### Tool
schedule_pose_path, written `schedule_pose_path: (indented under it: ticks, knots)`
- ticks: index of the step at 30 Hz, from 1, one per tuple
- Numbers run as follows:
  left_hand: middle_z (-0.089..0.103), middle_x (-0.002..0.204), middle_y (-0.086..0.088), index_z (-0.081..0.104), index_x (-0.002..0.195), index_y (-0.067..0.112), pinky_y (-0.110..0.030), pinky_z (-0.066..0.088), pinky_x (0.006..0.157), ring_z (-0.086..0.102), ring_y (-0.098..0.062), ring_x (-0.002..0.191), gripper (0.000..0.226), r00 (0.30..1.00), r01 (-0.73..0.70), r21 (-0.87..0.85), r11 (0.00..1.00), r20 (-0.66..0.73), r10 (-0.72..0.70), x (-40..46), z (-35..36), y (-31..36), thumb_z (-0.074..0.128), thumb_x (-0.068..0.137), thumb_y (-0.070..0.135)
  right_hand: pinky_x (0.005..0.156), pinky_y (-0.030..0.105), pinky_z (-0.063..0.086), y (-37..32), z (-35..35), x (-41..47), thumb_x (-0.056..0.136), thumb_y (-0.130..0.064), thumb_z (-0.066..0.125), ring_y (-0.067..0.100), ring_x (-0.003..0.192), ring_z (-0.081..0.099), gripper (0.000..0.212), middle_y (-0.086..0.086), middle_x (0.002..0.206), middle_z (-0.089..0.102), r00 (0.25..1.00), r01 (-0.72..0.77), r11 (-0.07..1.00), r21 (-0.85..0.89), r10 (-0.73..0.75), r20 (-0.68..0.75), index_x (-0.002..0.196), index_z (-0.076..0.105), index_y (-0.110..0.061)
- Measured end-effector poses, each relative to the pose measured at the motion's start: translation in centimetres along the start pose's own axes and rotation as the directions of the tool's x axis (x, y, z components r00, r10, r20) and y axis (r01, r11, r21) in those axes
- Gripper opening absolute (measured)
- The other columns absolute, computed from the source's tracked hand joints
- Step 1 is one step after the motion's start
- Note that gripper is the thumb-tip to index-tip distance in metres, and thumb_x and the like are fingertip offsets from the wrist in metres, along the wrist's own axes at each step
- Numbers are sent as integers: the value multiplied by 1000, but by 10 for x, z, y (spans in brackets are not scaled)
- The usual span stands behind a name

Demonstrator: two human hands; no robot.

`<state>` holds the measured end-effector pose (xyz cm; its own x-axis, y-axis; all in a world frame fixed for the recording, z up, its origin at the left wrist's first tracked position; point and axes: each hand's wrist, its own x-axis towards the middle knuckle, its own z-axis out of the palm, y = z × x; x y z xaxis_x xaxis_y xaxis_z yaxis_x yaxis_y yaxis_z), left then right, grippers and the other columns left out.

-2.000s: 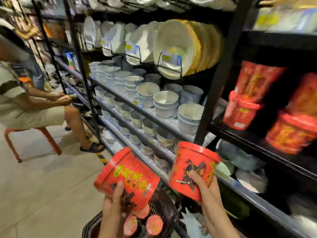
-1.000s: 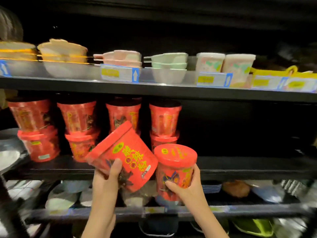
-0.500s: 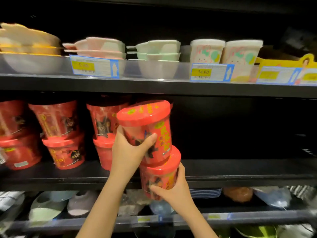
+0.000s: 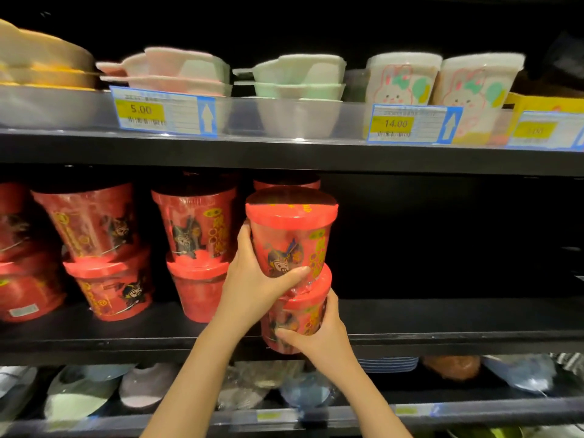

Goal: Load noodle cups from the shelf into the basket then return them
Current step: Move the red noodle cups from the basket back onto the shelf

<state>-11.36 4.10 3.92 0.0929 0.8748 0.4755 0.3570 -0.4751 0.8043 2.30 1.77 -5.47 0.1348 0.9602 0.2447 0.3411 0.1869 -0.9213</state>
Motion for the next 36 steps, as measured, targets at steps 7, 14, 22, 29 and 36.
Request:
schedule_pose_path:
  ticks: [7, 14, 22, 29, 36]
  knots:
    - [56, 118, -3, 35, 124, 13, -44, 50, 87, 56, -20, 108, 98, 993, 89, 74, 993, -79, -83, 23, 11, -10, 77, 50, 61, 91, 17, 45, 2, 1, 27, 61, -33, 87, 3, 113, 54, 97, -12, 128, 51, 1000, -19, 1000, -3, 19, 14, 136, 25, -35]
    - [61, 80, -6, 46, 124, 1, -34, 51, 72, 63, -27, 85, 86, 981, 166, 196, 966, -131, -142, 45, 20, -14, 76, 64, 54, 87, 23, 51, 8, 2, 49, 60, -35, 87, 4, 103, 58, 73, -7, 115, 57, 996, -86, 996, -16, 87, 9, 113, 37, -29]
    - [66, 67, -8, 61, 64, 5, -33, 51, 71, 64, -24, 75, 59, 956, 292, 221, 931, -38, -291, 56, 28, -27, 63, 68, 64, 92, 30, 51, 9, 2, 56, 62, -39, 85, 8, 105, 59, 77, -5, 116, 58, 988, -155, 987, -36, 155, 12, 118, 34, -28]
    - [59, 64, -1, 60, 86, -10, -9, 34, 50, 59, -18, 65, 85, 989, 147, 209, 967, -29, -144, 55, 22, -39, 62, 64, 72, 82, 19, 47, -1, 4, 48, 69, -38, 81, 7, 102, 58, 67, -4, 116, 58, 986, -165, 982, -93, 166, -4, 114, 33, -27]
    - [50, 126, -2, 36, 139, 14, -23, 39, 85, 50, -17, 115, 65, 989, -109, 340, 934, -57, 136, 3, -3, -43, 65, 84, 34, 94, 26, 40, -7, 0, 8, 84, -40, 65, 16, 126, 44, 74, 2, 138, 45, 993, -69, 898, -434, 22, -112, 144, 27, -17]
